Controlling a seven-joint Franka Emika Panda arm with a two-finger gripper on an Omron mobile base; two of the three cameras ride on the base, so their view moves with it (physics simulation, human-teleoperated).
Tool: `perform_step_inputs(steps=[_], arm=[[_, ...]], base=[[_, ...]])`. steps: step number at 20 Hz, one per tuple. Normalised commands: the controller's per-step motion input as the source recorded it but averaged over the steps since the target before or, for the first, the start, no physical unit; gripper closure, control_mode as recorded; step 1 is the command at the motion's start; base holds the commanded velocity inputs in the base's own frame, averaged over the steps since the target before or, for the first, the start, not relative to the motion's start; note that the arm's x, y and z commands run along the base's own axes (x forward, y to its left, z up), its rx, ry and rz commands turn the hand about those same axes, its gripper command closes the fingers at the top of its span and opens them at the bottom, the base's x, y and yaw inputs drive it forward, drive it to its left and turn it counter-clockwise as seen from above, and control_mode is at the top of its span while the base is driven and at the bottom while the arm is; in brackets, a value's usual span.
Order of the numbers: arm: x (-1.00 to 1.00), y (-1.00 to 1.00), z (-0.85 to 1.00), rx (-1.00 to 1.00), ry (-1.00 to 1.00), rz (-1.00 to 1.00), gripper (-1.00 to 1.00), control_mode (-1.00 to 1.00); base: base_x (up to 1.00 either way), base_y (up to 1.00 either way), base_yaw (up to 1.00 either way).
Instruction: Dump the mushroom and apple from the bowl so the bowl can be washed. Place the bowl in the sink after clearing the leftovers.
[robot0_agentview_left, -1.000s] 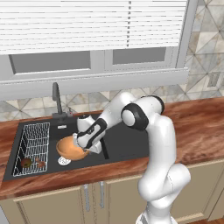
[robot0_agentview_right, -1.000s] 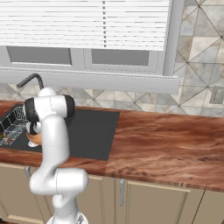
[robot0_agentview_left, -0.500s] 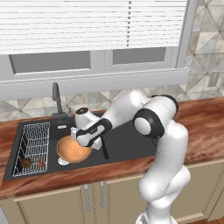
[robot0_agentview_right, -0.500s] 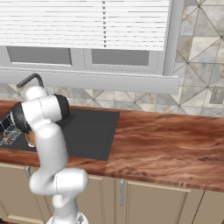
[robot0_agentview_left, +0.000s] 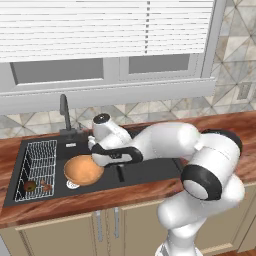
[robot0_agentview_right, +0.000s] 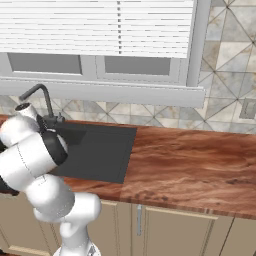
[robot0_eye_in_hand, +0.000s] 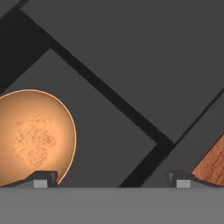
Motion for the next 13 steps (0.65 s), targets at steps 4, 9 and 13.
perform_step_inputs(steps=[4,9,13], arm=[[-0.90,-0.64,0.84,0.03,-0.12,-0.07,-1.00,-1.00],[-0.98,-0.59,0.91,0.04,-0.16,-0.09,-1.00,-1.00],[-1.00,-0.54,0.99,0.04,-0.23,-0.08,-1.00,-1.00]], base=[[0.00,0.00,0.00],[0.00,0.00,0.00],[0.00,0.00,0.00]])
